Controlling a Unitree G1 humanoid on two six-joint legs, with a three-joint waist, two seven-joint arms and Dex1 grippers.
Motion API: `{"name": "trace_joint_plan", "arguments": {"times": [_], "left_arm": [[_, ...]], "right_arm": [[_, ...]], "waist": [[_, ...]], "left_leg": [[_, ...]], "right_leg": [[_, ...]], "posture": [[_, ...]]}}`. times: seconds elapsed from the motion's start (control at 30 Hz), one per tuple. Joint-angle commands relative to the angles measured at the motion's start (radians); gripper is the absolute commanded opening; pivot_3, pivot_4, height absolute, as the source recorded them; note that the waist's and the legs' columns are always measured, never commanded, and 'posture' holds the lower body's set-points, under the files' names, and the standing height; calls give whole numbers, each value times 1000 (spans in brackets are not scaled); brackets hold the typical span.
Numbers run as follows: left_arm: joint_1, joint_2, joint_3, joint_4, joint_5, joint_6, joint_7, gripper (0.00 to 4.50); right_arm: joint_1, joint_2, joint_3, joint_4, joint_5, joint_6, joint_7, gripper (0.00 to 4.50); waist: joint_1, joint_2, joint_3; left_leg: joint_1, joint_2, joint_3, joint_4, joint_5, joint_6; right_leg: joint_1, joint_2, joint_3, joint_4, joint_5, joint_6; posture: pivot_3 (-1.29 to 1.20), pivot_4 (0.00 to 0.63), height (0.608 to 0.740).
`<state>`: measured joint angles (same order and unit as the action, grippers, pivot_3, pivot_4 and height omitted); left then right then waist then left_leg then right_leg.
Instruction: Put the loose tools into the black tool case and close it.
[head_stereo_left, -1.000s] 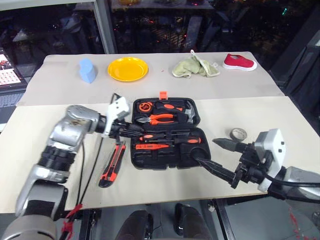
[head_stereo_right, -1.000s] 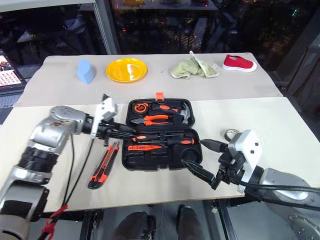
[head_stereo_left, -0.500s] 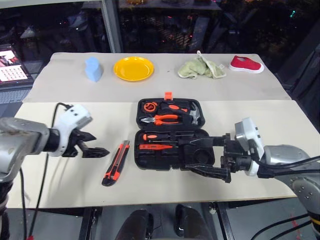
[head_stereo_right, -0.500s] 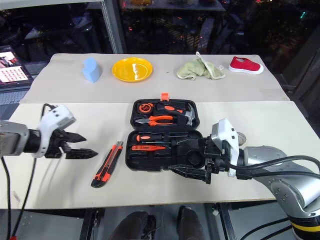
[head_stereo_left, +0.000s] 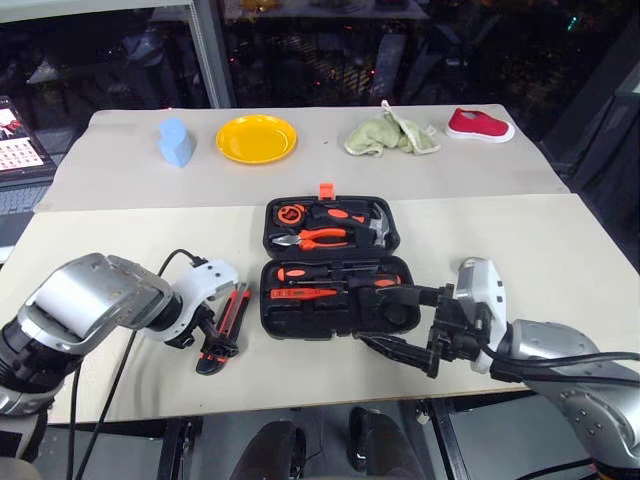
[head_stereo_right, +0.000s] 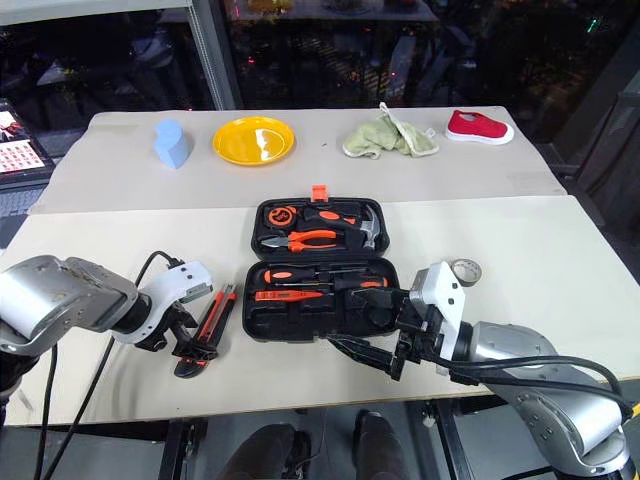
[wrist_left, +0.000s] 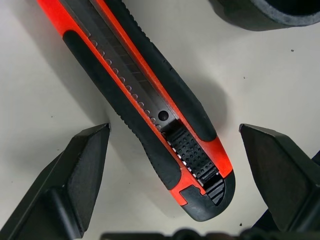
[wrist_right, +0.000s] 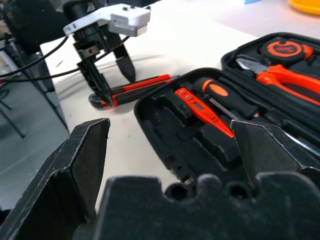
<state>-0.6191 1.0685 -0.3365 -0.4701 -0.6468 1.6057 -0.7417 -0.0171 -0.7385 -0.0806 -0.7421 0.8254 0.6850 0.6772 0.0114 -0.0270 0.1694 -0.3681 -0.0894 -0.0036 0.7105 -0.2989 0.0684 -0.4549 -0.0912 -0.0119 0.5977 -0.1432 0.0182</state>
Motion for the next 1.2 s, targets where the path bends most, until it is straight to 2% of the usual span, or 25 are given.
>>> {"name": "trace_joint_plan", "arguments": {"times": [0.03,0.2,0.23,0.37,0.43,0.57,0.73,0.77,0.83,0.9,1.0,1.2], "left_arm": [[42,-9,-36,11,24,-18,27,3728],[65,11,-51,85,87,-105,35,1869],[67,16,-48,104,95,-118,30,1726],[28,40,-39,267,181,-261,9,1676],[-20,53,-51,364,254,-417,-33,1676],[-114,13,-28,487,322,-785,-204,1663],[-228,-80,-12,544,306,-998,-463,1663],[-244,-93,-30,548,326,-1053,-512,1663],[-266,-114,-61,546,360,-1121,-591,1663],[-320,-182,-130,508,374,-1147,-698,1663],[-370,-286,-208,472,422,-1136,-742,1663],[-375,-366,-312,413,502,-987,-745,1663]], "right_arm": [[0,1,-33,-32,0,-26,-7,4500],[3,-2,-57,-33,8,-23,-15,4500],[5,-3,-62,-34,8,-23,-16,4500],[31,-10,-93,-50,17,-16,-26,4500],[47,-13,-117,-61,29,-11,-33,4500],[77,-27,-158,-81,50,-3,-39,4500],[110,-48,-196,-107,78,10,-56,4500],[117,-50,-203,-115,85,14,-65,4500],[135,-56,-222,-127,102,18,-76,4500],[176,-59,-243,-162,119,29,-102,4500],[223,-63,-268,-202,148,34,-138,4500],[286,-62,-292,-261,186,34,-209,4500]], "waist": [[-1,1,0],[0,7,-4],[0,9,-5],[3,11,-6],[3,11,-6],[2,4,-2],[18,3,-2],[18,2,-3],[13,2,-3],[10,2,-3],[18,2,-3],[3,2,-2]], "left_leg": [[1,0,0,0,0,0],[1,0,0,0,0,-1],[1,0,0,0,0,0],[7,1,0,0,0,-1],[14,3,-1,-1,-3,5],[15,7,0,-1,-3,4],[7,7,0,1,-2,5],[4,5,0,1,-1,8],[-6,0,1,1,0,10],[-7,0,2,1,0,11],[-12,-2,-1,1,0,11],[-11,-1,2,4,-3,16]], "right_leg": [[1,0,0,0,0,0],[1,0,0,0,-3,5],[1,0,0,0,-3,5],[7,-1,0,0,-5,6],[16,-2,0,-1,-6,7],[17,-2,-1,-2,-6,8],[12,-2,-3,-4,-4,4],[7,-2,-2,-3,-1,-1],[-5,-1,-2,-2,0,-1],[-6,-1,-2,-3,0,-1],[-6,-1,-6,-3,0,-1],[-5,-2,0,-5,-1,3]], "posture": [[0,150,740],[0,150,740],[0,150,740],[0,150,740],[0,150,740],[0,150,740],[0,150,740],[0,150,740],[0,150,740],[0,150,740],[0,150,740],[0,150,740]]}}
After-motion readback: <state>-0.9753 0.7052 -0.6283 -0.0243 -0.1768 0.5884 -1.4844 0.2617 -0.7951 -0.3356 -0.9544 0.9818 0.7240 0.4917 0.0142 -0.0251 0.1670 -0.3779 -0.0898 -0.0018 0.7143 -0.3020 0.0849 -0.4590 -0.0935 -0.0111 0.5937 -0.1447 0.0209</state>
